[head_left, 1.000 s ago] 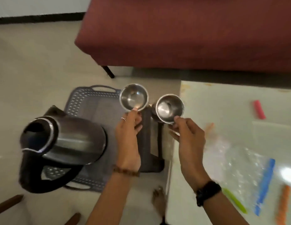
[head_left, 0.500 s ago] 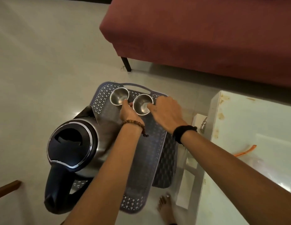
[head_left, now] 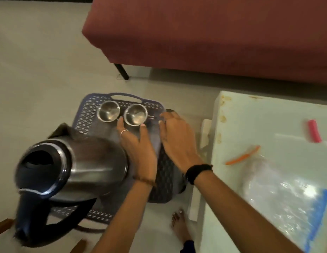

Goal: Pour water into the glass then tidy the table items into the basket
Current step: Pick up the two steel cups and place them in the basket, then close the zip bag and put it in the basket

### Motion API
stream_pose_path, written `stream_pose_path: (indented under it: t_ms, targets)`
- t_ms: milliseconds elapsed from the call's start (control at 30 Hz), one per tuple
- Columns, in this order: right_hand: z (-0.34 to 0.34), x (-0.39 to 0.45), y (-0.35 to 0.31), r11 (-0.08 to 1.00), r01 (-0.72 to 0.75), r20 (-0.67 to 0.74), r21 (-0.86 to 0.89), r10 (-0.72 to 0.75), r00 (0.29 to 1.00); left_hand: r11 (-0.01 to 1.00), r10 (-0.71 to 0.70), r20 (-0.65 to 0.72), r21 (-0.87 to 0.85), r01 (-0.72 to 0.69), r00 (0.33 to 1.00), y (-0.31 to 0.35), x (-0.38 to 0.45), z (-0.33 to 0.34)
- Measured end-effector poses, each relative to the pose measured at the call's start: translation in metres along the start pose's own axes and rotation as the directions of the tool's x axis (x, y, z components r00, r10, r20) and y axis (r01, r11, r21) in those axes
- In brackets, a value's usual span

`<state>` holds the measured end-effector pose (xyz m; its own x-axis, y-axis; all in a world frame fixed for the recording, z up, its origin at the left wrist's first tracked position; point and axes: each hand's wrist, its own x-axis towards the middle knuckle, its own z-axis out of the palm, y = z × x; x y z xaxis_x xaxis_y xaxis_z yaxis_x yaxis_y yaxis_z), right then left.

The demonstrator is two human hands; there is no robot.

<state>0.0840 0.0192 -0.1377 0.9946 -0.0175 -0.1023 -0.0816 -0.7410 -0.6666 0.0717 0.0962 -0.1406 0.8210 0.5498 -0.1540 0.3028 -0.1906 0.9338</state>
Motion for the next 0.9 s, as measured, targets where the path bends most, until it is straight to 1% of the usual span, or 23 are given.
stream_pose_path:
  t_ms: [33, 67, 100, 133, 200, 233, 267, 300, 367, 400, 433, 467, 533, 633, 700, 733, 767, 800, 833, 867, 900]
  targets:
    - [-0.009, -0.017, 0.01, 0.999, -0.015, -0.041, 0.052, 0.017, 0.999, 0.987, 0.149, 0.086, 0.051, -0.154, 0.985, 0.001, -0.025, 0.002]
    - [-0.018, -0.035, 0.021, 0.994, -0.046, -0.065, 0.099, 0.053, 0.996, 0.966, 0.231, 0.194, 0.073, -0.249, 0.953, -0.003, -0.051, 0.006]
    - [-0.03, -0.057, 0.038, 0.985, -0.105, -0.08, 0.14, 0.117, 0.99, 0.957, 0.245, 0.311, 0.076, -0.281, 0.918, -0.006, -0.082, 0.013]
    - [-0.041, -0.077, 0.056, 0.965, -0.178, -0.089, 0.194, 0.198, 0.976, 0.956, 0.223, 0.416, 0.084, -0.281, 0.881, -0.011, -0.11, 0.019]
    - [-0.068, -0.122, 0.101, 0.893, -0.334, -0.096, 0.302, 0.377, 0.921, 0.959, 0.129, 0.614, 0.124, -0.256, 0.779, -0.025, -0.166, 0.035]
    - [-0.082, -0.143, 0.125, 0.86, -0.392, -0.106, 0.327, 0.446, 0.889, 0.949, 0.092, 0.701, 0.152, -0.275, 0.707, -0.031, -0.192, 0.042]
    - [-0.096, -0.163, 0.149, 0.833, -0.44, -0.118, 0.335, 0.501, 0.858, 0.93, 0.078, 0.777, 0.169, -0.326, 0.624, -0.039, -0.214, 0.049]
    - [-0.107, -0.181, 0.172, 0.806, -0.484, -0.124, 0.34, 0.548, 0.827, 0.894, 0.083, 0.842, 0.173, -0.413, 0.532, -0.048, -0.232, 0.055]
    - [-0.132, -0.217, 0.215, 0.751, -0.555, -0.129, 0.358, 0.628, 0.767, 0.765, 0.089, 0.948, 0.132, -0.631, 0.305, -0.064, -0.261, 0.072]
    - [-0.142, -0.233, 0.235, 0.722, -0.577, -0.122, 0.382, 0.659, 0.742, 0.689, 0.076, 0.976, 0.096, -0.718, 0.204, -0.071, -0.272, 0.082]
    - [-0.15, -0.246, 0.252, 0.692, -0.597, -0.105, 0.406, 0.684, 0.722, 0.624, 0.05, 0.991, 0.066, -0.778, 0.124, -0.078, -0.281, 0.091]
    - [-0.156, -0.256, 0.267, 0.665, -0.614, -0.081, 0.425, 0.703, 0.707, 0.571, 0.023, 0.997, 0.05, -0.82, 0.077, -0.085, -0.287, 0.099]
    - [-0.165, -0.275, 0.294, 0.623, -0.637, -0.009, 0.453, 0.718, 0.696, 0.459, -0.048, 0.999, 0.042, -0.888, 0.023, -0.1, -0.302, 0.114]
    - [-0.166, -0.293, 0.318, 0.6, -0.663, 0.139, 0.448, 0.686, 0.714, 0.26, -0.187, 0.982, 0.021, -0.965, -0.029, -0.118, -0.312, 0.126]
    - [-0.164, -0.299, 0.33, 0.623, -0.668, 0.216, 0.407, 0.646, 0.733, 0.119, -0.189, 0.98, -0.039, -0.992, -0.061, -0.118, -0.314, 0.131]
    - [-0.164, -0.301, 0.334, 0.642, -0.663, 0.236, 0.385, 0.626, 0.744, 0.055, -0.163, 0.985, -0.046, -0.997, -0.055, -0.115, -0.315, 0.132]
    - [-0.165, -0.302, 0.337, 0.662, -0.652, 0.244, 0.37, 0.608, 0.755, 0.014, -0.126, 0.99, -0.055, -0.998, -0.057, -0.113, -0.316, 0.132]
    - [-0.166, -0.302, 0.339, 0.68, -0.637, 0.241, 0.363, 0.592, 0.769, 0.011, -0.062, 0.996, -0.071, -0.997, -0.071, -0.112, -0.317, 0.131]
    - [-0.168, -0.302, 0.339, 0.696, -0.621, 0.235, 0.362, 0.576, 0.783, 0.033, 0.014, 0.998, -0.067, -0.997, -0.067, -0.112, -0.318, 0.128]
    - [-0.17, -0.302, 0.339, 0.715, -0.6, 0.224, 0.358, 0.558, 0.799, 0.07, 0.104, 0.994, -0.044, -0.997, -0.037, -0.113, -0.32, 0.126]
    - [-0.173, -0.3, 0.338, 0.744, -0.57, 0.202, 0.348, 0.534, 0.821, 0.129, 0.167, 0.986, -0.006, -0.992, 0.015, -0.111, -0.322, 0.125]
